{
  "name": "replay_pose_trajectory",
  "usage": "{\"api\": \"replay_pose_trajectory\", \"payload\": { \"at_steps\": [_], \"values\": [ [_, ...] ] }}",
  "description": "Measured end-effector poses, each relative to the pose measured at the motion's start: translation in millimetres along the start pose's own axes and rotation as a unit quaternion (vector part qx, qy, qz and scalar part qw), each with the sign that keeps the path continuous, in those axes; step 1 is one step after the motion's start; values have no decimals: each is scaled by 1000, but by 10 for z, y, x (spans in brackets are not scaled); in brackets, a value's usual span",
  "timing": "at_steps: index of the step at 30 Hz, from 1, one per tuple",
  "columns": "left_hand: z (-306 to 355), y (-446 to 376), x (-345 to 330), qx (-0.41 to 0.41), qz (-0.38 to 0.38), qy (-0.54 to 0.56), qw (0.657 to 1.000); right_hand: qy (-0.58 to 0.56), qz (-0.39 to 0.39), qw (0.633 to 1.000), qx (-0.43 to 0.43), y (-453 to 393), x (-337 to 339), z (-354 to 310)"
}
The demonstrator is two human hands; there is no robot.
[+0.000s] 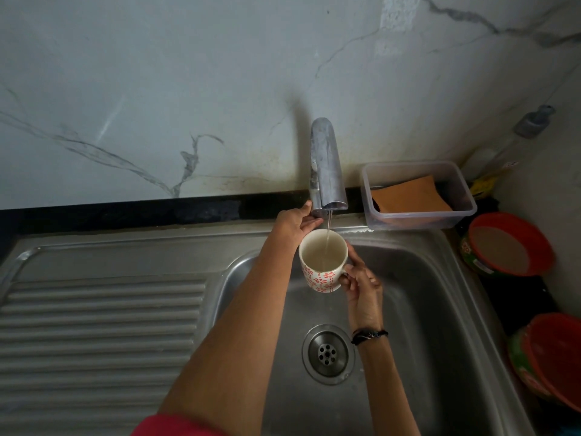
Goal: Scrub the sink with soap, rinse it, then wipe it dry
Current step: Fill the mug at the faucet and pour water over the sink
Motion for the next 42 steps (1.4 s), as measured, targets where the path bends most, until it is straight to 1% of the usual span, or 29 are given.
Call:
{"api": "replay_pose_trajectory", "payload": {
  "at_steps": [7,16,26,33,42],
  "values": [
    [-4,-13,7,-1,-6,8,1000,3,3,1000,7,-15,66,-18],
    [-15,-31,3,0,-4,7,1000,-26,1,1000,7,40,84,-13],
    [-51,-26,-7,-15,-3,11,1000,-12,14,1000,4,73,126,4],
    [-59,-35,-21,-21,2,14,1000,-15,45,999,1,68,168,18],
    [-82,-46,-30,-20,7,17,1000,-30,62,998,-5,84,178,69]
  ]
}}
Point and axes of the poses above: each hand's wrist, its own y-axis away from the middle knuckle, its own x-axis out of the back of the hand, z = x × y, the point moved 1 cm from there along -y, towards the middle knuckle, and after that the axes turned 14 degrees about -y, right-handed, at the moved point
